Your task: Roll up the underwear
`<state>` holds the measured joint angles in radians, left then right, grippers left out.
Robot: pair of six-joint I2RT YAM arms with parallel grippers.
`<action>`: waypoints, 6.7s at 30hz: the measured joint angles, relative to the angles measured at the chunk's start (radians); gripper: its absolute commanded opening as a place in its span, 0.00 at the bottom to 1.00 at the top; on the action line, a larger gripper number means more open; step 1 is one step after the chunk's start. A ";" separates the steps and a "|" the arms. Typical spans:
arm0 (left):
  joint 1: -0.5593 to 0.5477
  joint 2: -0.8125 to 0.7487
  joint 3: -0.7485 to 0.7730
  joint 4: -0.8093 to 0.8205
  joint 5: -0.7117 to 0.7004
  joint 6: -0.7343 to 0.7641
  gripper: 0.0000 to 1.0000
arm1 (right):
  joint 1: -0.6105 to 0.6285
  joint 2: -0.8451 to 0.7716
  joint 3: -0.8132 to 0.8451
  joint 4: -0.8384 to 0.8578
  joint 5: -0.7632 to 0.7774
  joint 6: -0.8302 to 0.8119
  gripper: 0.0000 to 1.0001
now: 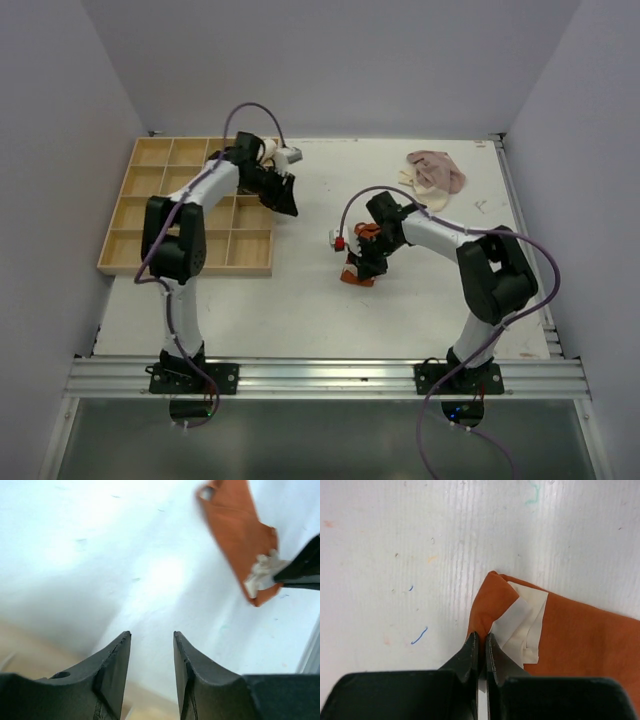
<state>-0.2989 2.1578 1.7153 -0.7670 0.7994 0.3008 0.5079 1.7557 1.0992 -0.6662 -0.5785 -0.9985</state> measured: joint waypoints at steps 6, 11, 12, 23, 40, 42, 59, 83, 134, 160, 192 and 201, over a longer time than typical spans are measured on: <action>0.124 -0.377 -0.267 0.258 -0.139 0.050 0.45 | -0.090 0.105 0.116 -0.208 -0.176 -0.006 0.00; -0.023 -0.671 -0.539 0.396 -0.202 0.273 0.48 | -0.175 0.243 0.204 -0.387 -0.352 -0.054 0.00; -0.068 -0.717 -0.601 0.415 -0.209 0.322 0.49 | -0.190 0.269 0.209 -0.422 -0.379 -0.068 0.00; -0.461 -0.696 -0.856 0.589 -0.265 0.575 0.52 | -0.231 0.332 0.187 -0.527 -0.465 -0.108 0.00; -0.638 -0.417 -0.775 0.753 -0.315 0.573 0.52 | -0.234 0.320 0.144 -0.515 -0.464 -0.105 0.00; -0.647 -0.388 -0.755 0.765 -0.326 0.572 0.43 | -0.234 0.319 0.144 -0.515 -0.464 -0.105 0.00; -0.692 -0.248 -0.518 0.480 -0.333 0.684 0.00 | -0.374 0.300 0.331 -0.519 -0.387 0.076 0.36; -0.642 -0.275 -0.483 0.286 -0.480 0.473 0.00 | -0.181 0.623 0.795 -0.481 -0.147 0.590 0.40; -0.354 0.406 0.334 -0.583 0.196 0.218 0.34 | 0.103 -0.128 -0.114 0.007 0.091 -0.104 0.37; 0.023 -0.293 -0.116 0.118 -0.240 0.106 0.66 | -0.057 0.214 0.220 -0.308 -0.188 -0.141 0.00; -0.566 -0.631 -0.924 0.770 -0.458 0.685 0.59 | -0.157 0.706 0.668 -0.801 -0.517 -0.127 0.00; -0.573 -0.462 -0.901 0.819 -0.513 0.784 0.30 | -0.156 0.710 0.673 -0.803 -0.518 -0.120 0.03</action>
<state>-0.8719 1.6962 0.8139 0.0525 0.2859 1.0843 0.3515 2.4660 1.7725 -1.4696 -1.0962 -1.1183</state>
